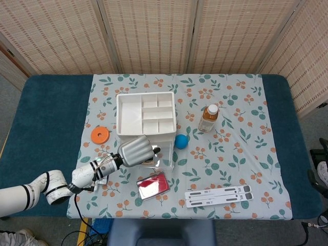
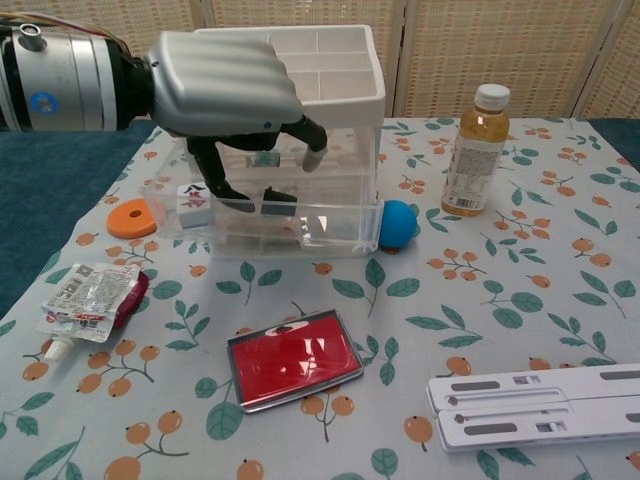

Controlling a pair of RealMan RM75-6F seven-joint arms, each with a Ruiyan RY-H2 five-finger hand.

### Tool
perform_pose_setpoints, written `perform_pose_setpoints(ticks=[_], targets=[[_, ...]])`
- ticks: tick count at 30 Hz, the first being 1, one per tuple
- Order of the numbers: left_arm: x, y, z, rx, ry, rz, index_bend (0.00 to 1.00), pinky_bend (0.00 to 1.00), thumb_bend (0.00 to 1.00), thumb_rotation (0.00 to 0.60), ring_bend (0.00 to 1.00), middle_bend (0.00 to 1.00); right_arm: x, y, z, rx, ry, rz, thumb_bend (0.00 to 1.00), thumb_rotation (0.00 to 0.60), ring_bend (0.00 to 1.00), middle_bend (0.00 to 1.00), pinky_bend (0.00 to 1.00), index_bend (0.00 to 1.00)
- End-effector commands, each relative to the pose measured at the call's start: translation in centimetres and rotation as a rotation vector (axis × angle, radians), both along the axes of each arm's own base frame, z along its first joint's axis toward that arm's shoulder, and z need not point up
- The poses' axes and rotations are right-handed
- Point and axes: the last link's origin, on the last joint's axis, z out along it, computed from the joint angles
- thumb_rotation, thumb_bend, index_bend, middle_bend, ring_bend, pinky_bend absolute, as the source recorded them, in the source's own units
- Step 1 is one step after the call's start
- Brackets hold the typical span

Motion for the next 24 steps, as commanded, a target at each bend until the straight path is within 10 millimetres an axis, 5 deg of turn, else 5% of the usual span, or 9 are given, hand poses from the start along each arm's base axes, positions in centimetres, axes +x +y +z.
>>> perform_pose_setpoints(ticks=[1,24], targets=[[0.10,-0.02,-0.11,0.000,0.003,0.001,0.35,1.00,0.17,0.600,1.00,0.92,-0.02,-0.05,-0.04,0.001,-0.001,0.000,0.38,0.600,0.07,0.14,0.11,0.03],[0.43,0.87,-0.97,0.003,-0.008,0.034,0.39,1.00,0.17,0.600,1.00,0.92,-0.38,0.27,-0.04,-0.012,-0.008,-0.006,0.38,0.600,0.08,0.14,0.11,0.03]])
